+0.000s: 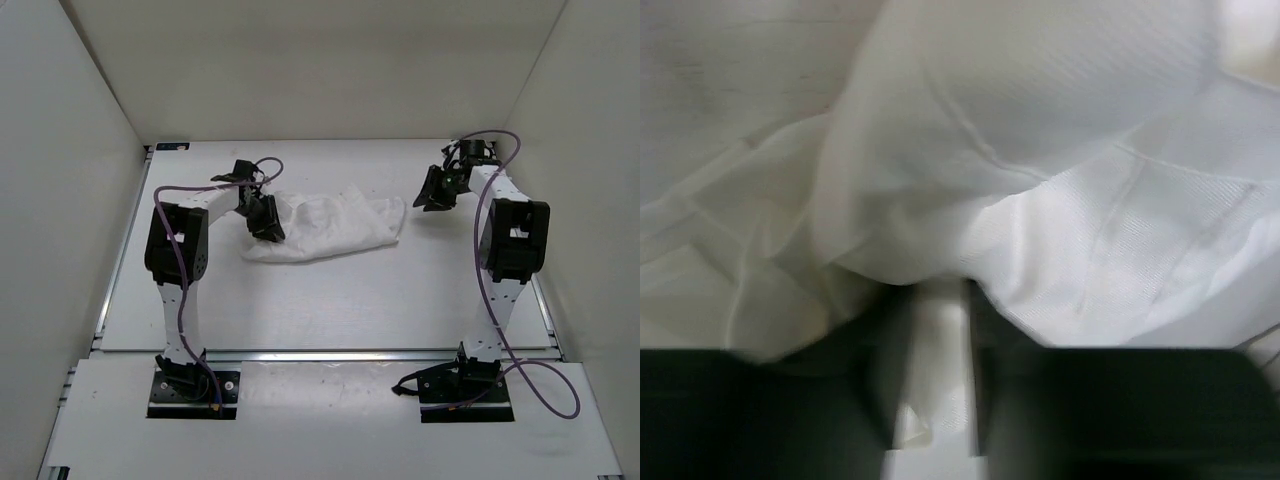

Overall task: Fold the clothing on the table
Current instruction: Fold the skirt

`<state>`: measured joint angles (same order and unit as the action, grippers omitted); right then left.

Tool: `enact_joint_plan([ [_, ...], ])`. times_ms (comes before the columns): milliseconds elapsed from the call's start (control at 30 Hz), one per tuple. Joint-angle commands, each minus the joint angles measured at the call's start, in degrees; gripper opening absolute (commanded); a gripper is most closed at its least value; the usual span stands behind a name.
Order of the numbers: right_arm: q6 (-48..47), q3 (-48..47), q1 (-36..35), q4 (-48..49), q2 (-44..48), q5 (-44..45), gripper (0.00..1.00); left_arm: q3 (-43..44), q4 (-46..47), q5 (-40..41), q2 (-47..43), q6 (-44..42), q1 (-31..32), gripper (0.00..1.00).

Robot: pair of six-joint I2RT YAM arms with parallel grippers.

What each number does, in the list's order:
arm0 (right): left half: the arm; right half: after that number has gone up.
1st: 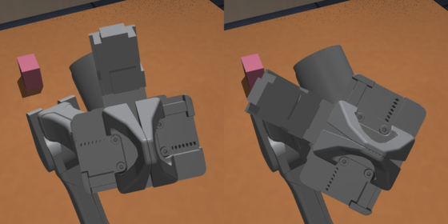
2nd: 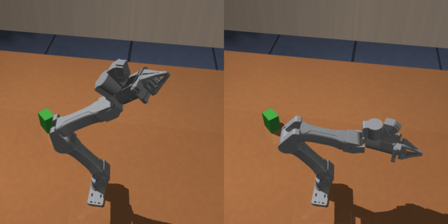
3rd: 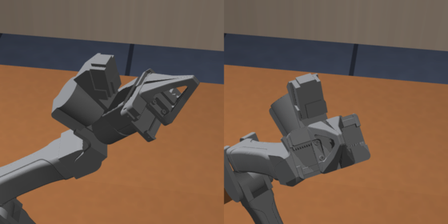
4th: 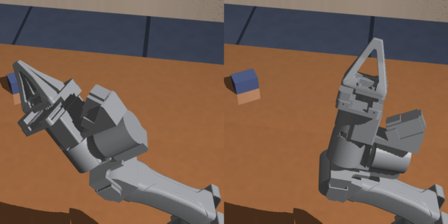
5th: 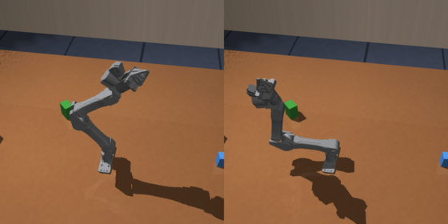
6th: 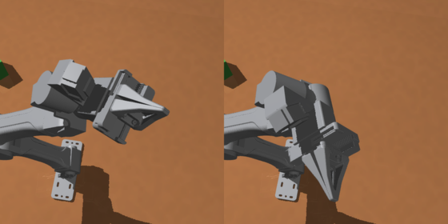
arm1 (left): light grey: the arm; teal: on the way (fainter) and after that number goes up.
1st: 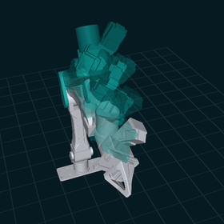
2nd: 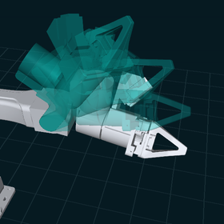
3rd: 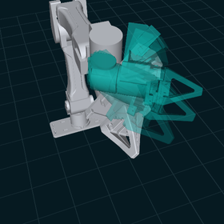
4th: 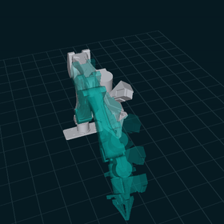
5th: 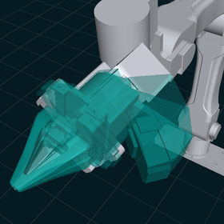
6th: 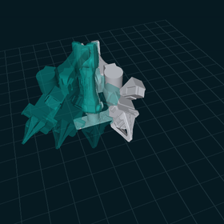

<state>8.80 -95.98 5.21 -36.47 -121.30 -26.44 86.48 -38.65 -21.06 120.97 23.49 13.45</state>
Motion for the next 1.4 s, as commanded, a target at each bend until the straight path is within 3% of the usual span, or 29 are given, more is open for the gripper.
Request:
enact_joint_plan([
  [0, 1.04, 3.86, -1.87, 1.65, 5.62, -4.41, 0.40, -0.26, 1.57, -3.99, -5.65, -2.91, -1.85, 0.49],
  [67, 1.22, 5.71, -3.01, 3.33, 7.81, -6.16, 0.49, 2.80, 0.07, -4.34, -6.27, -4.23, -2.03, 0.71],
  [167, 0.35, 8.78, -4.86, 5.43, 11.25, -7.83, 0.56, 3.79, -2.04, -3.55, -8.02, -5.11, -2.64, 0.90],
  [267, -0.44, 11.60, -8.63, 7.72, 13.01, -8.45, 0.58, -0.15, 0.06, -2.59, -12.76, -5.29, -2.20, 0.98],
  [433, -0.27, 12.84, -11.71, 8.95, 11.69, -11.62, 0.57, -9.38, 4.19, 0.05, -21.81, -5.64, -2.55, 0.97],
  [700, -3.96, 8.80, -14.27, 4.92, 6.34, -6.35, 0.65, -17.22, 4.82, 11.03, -22.80, -3.54, -4.05, 0.76],
  [867, -4.40, 8.18, -14.09, 4.92, 4.84, -5.38, 0.68, -18.10, 5.96, 10.69, -18.50, -2.74, -4.13, 0.75],
  [1033, -3.09, 8.09, -13.91, 6.50, 2.65, -7.40, 0.63, -17.83, 6.57, 9.90, -16.12, -2.74, -3.87, 0.64],
  [1167, -1.86, 8.27, -14.35, 7.99, 0.89, -9.24, 0.52, -17.92, 6.49, 9.28, -14.28, -2.65, -4.13, 0.47],
  [1267, -1.24, 8.70, -13.92, 8.43, 0.45, -9.77, 0.34, -17.04, 5.35, 8.93, -12.78, -2.92, -4.57, 0.19],
  [1333, -0.63, 9.23, -13.48, 8.52, 0.70, -9.51, 0.06, -16.08, 4.21, 10.59, -12.25, -2.74, -4.14, 0.00],
  [1367, -0.80, 10.19, -13.04, 8.95, 0.80, -8.90, 0.01, -15.55, 3.68, 10.69, -11.38, -3.00, -4.75, 0.00],
])
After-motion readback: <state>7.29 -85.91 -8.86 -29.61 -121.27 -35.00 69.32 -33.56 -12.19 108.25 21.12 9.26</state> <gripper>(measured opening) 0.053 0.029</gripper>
